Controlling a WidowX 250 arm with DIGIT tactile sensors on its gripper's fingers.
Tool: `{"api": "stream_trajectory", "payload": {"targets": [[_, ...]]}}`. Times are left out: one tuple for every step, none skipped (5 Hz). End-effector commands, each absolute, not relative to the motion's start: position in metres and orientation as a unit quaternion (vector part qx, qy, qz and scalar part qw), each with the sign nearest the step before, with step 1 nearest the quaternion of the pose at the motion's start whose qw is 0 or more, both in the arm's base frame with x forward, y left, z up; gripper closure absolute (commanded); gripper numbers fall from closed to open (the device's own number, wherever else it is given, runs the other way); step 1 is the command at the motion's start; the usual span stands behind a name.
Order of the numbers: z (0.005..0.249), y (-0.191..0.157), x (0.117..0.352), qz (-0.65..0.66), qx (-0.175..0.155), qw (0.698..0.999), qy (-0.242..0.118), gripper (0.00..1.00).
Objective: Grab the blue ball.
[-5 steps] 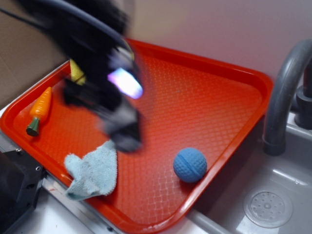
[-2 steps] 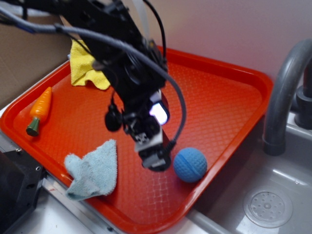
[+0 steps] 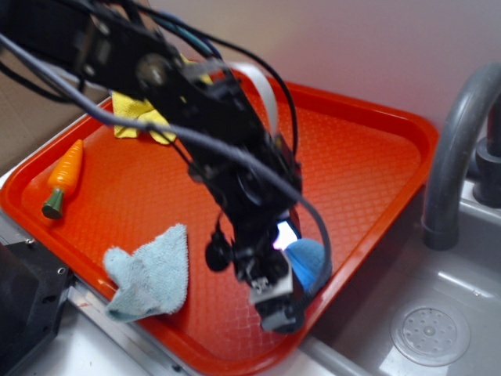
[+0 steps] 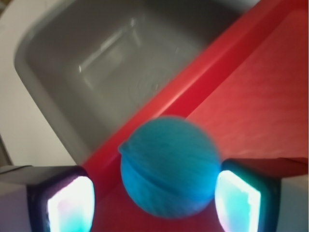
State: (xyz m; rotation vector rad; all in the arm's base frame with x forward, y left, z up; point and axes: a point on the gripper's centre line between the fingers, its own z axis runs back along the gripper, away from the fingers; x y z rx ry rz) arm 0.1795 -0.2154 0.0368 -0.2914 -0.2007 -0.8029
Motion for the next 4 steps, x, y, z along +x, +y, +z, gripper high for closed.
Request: {"api": "stream_trajectory", "payload": {"targets": [[0.041,-0.237,0.164,-0.401,-0.156,0.896,-0.112,1.00],[0.043,-0.237,0.167,-0.392,-0.149,0.900,-0.120,1.00],[0.073,-0.224,0.168,-0.365,-0.142,0.909,-0.146,1.00],[0.122,-0.195,0.169,-0.319,-0.100,0.925,-0.179,1.00]]}}
